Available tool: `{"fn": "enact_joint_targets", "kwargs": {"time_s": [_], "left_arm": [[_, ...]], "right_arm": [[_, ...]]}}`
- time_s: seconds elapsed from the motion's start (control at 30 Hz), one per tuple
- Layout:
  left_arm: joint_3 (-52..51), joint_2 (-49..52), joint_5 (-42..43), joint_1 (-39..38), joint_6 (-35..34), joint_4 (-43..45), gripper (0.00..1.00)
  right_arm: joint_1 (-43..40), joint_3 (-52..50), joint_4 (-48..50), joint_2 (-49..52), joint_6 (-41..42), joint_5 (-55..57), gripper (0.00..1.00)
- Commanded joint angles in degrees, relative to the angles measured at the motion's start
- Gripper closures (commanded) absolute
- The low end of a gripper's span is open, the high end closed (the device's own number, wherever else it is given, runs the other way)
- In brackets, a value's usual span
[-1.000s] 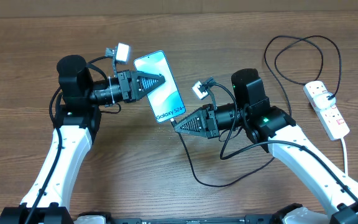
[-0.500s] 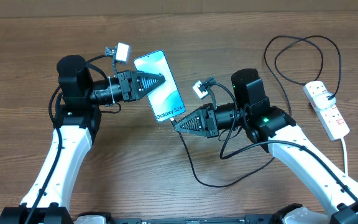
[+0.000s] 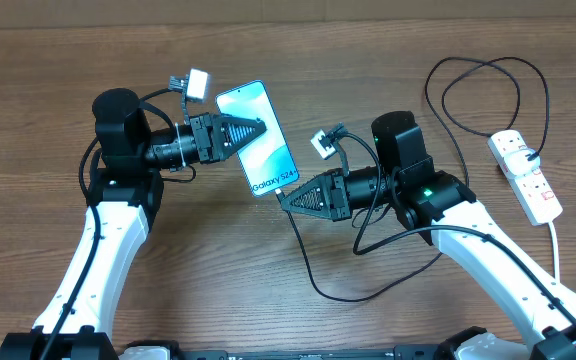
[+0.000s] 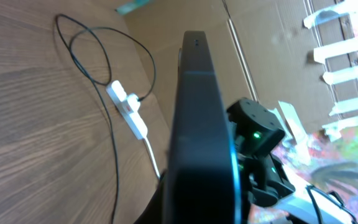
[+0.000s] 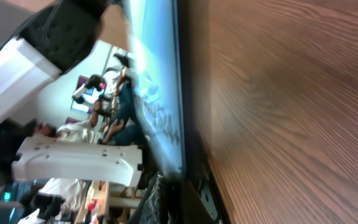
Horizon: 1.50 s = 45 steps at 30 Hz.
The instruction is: Plug charger to phone and switch on socket
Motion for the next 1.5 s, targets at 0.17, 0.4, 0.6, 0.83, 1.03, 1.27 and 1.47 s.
{"fn": "enact_joint_targets", "kwargs": {"time_s": [0.17,0.4,0.6,0.83,1.03,1.27,1.47], "left_arm": [[1.2,-0.5,3.1,1.1,0.7,0.5,0.96],[1.2,-0.5,3.1,2.2,0.1,3.6,0.96],[1.2,-0.5,3.5,3.5,-3.8,9.9,0.96],[1.2,-0.5,3.1,3.6,-7.5,12.9,0.96],[1.2,-0.5,3.5,3.6,-10.3,12.9,0.96],[1.2,-0.5,3.6,3.6,-10.3,12.9,0.96],[1.2,-0.5,3.6,3.6,-10.3,12.9,0.96]], "right_arm": [[-0.8,1.1,-0.5,0.1,0.0,1.7,0.96],[-0.8,1.0,1.5,0.1,0.0,-9.2,0.96],[-0.8,1.0,3.2,0.1,0.0,-11.4,0.96],[-0.8,1.0,7.4,0.2,0.0,-11.1,0.96],[-0.8,1.0,10.5,2.7,1.1,-11.1,0.96],[-0.8,1.0,11.8,6.8,1.7,-13.0,0.96],[-0.8,1.1,18.5,6.8,6.1,-16.3,0.96]]}}
